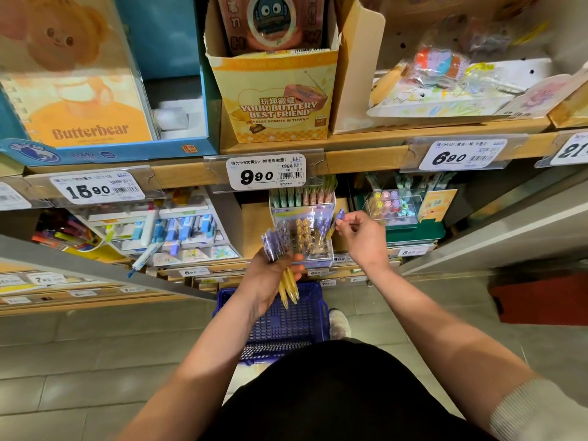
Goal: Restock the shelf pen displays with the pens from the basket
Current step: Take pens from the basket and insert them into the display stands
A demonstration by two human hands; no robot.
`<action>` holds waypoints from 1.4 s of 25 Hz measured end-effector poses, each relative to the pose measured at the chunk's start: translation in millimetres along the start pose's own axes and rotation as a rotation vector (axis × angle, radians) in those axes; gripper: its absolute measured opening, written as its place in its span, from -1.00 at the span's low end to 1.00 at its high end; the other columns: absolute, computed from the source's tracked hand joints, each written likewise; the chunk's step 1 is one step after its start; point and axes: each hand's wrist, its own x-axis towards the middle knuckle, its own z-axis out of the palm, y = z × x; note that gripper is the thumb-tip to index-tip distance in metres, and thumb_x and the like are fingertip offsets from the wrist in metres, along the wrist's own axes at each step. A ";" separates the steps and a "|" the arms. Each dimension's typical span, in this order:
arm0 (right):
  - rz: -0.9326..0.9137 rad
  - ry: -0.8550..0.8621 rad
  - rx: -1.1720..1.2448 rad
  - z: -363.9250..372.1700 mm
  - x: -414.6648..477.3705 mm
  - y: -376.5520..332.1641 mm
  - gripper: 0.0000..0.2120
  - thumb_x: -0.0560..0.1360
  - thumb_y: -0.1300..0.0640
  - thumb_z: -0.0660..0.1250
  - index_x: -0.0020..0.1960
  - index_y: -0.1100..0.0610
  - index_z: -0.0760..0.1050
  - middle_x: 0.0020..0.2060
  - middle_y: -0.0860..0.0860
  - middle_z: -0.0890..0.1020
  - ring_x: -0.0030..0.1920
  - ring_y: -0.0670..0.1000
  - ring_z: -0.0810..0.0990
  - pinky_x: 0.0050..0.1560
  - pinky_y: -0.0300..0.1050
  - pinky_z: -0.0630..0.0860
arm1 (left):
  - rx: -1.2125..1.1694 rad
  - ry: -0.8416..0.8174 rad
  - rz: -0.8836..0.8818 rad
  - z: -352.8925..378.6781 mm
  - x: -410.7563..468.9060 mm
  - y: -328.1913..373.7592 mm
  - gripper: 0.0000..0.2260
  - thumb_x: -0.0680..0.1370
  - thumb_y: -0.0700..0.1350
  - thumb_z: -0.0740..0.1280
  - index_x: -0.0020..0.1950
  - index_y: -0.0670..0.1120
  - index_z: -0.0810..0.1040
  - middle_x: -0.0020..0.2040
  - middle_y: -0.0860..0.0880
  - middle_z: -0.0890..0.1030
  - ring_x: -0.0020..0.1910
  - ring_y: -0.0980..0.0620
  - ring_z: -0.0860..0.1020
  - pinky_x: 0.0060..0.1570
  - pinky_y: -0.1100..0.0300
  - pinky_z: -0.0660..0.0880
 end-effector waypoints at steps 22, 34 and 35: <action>0.211 -0.328 -0.351 12.0 -9.6 -1.5 -0.76 0.59 -0.06 0.36 -0.15 0.05 0.63 -0.28 -0.07 0.66 -0.32 -0.14 0.55 -0.19 -0.31 0.41 | -0.043 -0.033 -0.025 -0.3 -11.5 1.7 -0.81 0.63 -0.23 0.34 0.21 -0.28 0.55 -0.03 -0.19 0.69 -0.14 -0.05 0.72 -0.16 0.12 0.67; 0.264 -0.511 0.508 8.8 -35.6 -43.3 -0.91 0.51 0.15 0.48 -0.02 0.00 0.64 -0.26 -0.08 0.73 -0.26 -0.16 0.69 -0.19 -0.33 0.59 | 0.014 -0.053 0.008 7.3 -8.8 -2.3 -0.83 0.62 -0.20 0.37 0.20 -0.16 0.62 0.00 -0.09 0.75 -0.06 -0.06 0.71 0.06 0.01 0.63; 0.280 -0.466 0.553 7.5 -35.4 -41.5 -0.91 0.51 0.18 0.48 -0.02 0.03 0.64 -0.25 -0.05 0.73 -0.25 -0.13 0.70 -0.18 -0.31 0.61 | 0.008 -0.039 0.009 6.8 -8.1 -2.2 -0.83 0.62 -0.20 0.37 0.20 -0.16 0.62 0.00 -0.09 0.74 -0.04 -0.06 0.69 0.04 0.03 0.63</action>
